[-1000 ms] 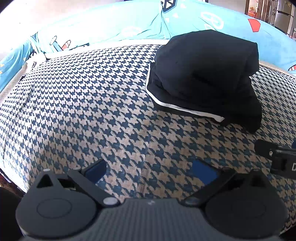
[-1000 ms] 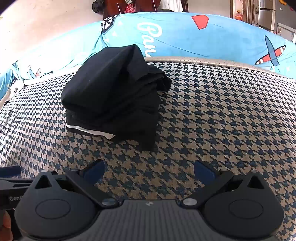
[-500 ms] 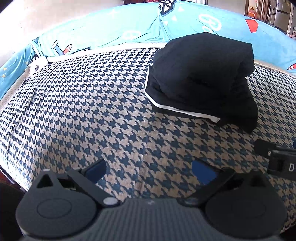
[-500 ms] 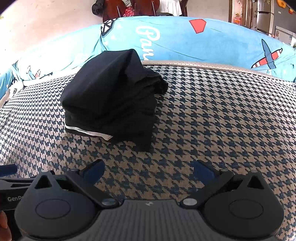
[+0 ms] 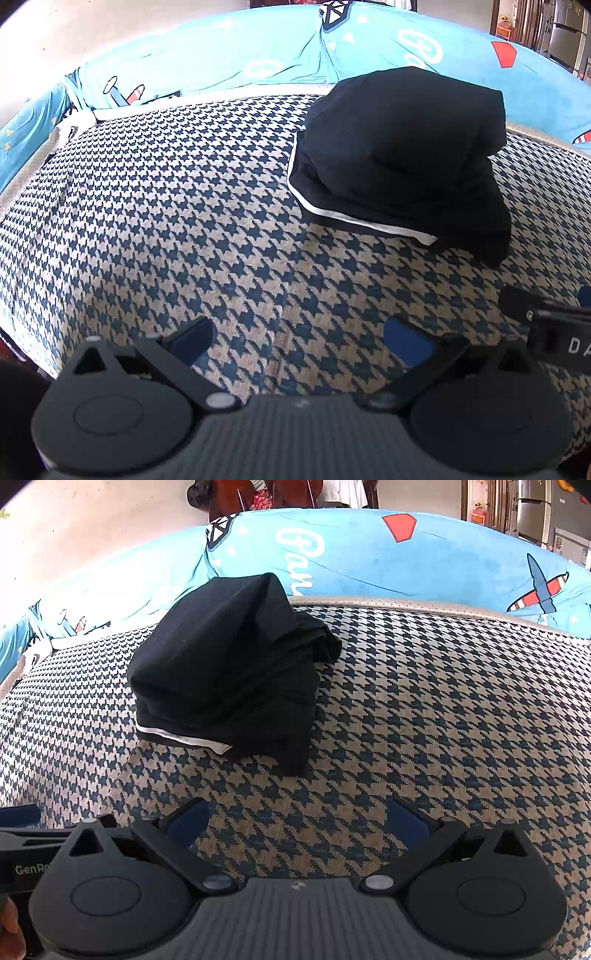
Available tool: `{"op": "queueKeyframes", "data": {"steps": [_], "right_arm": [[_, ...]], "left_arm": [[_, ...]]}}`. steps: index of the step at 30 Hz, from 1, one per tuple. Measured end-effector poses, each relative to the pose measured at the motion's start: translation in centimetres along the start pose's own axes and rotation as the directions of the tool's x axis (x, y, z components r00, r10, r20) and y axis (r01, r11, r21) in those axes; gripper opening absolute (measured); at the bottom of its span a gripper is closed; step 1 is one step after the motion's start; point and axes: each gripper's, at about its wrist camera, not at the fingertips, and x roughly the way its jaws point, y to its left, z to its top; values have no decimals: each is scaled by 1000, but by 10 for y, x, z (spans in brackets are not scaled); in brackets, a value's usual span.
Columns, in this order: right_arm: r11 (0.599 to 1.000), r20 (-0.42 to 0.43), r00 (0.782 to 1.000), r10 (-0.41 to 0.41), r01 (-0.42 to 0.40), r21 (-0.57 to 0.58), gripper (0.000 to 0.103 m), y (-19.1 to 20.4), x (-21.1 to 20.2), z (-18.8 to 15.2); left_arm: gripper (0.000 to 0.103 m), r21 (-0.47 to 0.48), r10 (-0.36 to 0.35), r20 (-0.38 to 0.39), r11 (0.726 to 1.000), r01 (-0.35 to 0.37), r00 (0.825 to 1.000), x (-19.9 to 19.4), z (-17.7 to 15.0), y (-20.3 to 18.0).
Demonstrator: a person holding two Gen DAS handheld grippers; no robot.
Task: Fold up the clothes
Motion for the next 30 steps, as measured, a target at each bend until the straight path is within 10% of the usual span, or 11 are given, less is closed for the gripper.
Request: {"op": "queueKeyframes", "data": {"steps": [30], "right_arm": [[1000, -5, 1000, 18, -18, -14, 103, 3, 2, 0]], "left_arm": [[103, -24, 12, -2, 1000, -12, 1000, 6, 5, -7]]}}
